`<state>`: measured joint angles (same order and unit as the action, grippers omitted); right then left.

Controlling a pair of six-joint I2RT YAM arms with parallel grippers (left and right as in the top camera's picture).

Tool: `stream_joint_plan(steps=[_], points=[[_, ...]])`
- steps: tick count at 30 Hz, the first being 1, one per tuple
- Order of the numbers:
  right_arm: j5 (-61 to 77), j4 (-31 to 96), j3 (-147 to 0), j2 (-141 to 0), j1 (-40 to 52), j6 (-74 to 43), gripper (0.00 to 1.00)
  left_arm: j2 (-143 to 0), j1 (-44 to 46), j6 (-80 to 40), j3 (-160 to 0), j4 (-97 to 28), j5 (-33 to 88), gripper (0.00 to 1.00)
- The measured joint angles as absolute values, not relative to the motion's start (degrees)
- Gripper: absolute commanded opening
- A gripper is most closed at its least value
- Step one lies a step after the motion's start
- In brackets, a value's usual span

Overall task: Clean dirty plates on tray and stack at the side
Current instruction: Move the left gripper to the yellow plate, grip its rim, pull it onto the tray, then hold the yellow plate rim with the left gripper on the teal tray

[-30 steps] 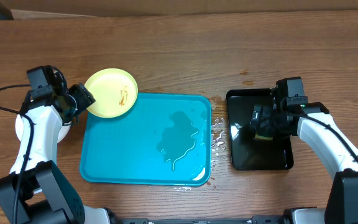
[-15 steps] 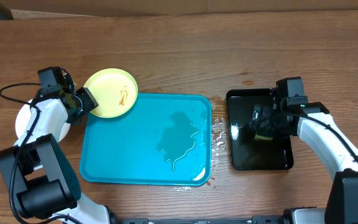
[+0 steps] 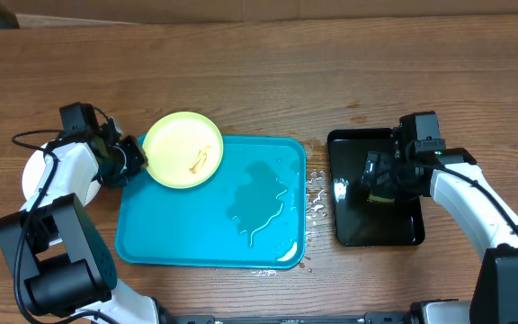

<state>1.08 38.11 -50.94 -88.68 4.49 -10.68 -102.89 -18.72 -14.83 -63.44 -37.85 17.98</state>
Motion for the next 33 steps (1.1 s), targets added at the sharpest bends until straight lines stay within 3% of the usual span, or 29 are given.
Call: stream_joint_plan(steps=[8,19,28,33], points=[[1.1,38.2,-50.9,-88.7,4.5,-10.7,1.0,-102.9,-17.2,-13.4,-63.5,-46.4,18.5,0.04],[1.1,38.1,-50.9,-88.7,4.5,-10.7,1.0,-102.9,-4.7,-8.0,-63.5,-56.5,19.0,0.11],[1.1,38.1,-50.9,-88.7,4.5,-10.7,1.0,-99.2,-0.1,-7.2,-64.6,-56.1,18.4,0.33],[1.1,38.1,-50.9,-88.7,4.5,-10.7,1.0,-95.2,0.0,-6.6,-68.3,-50.3,11.1,0.42]])
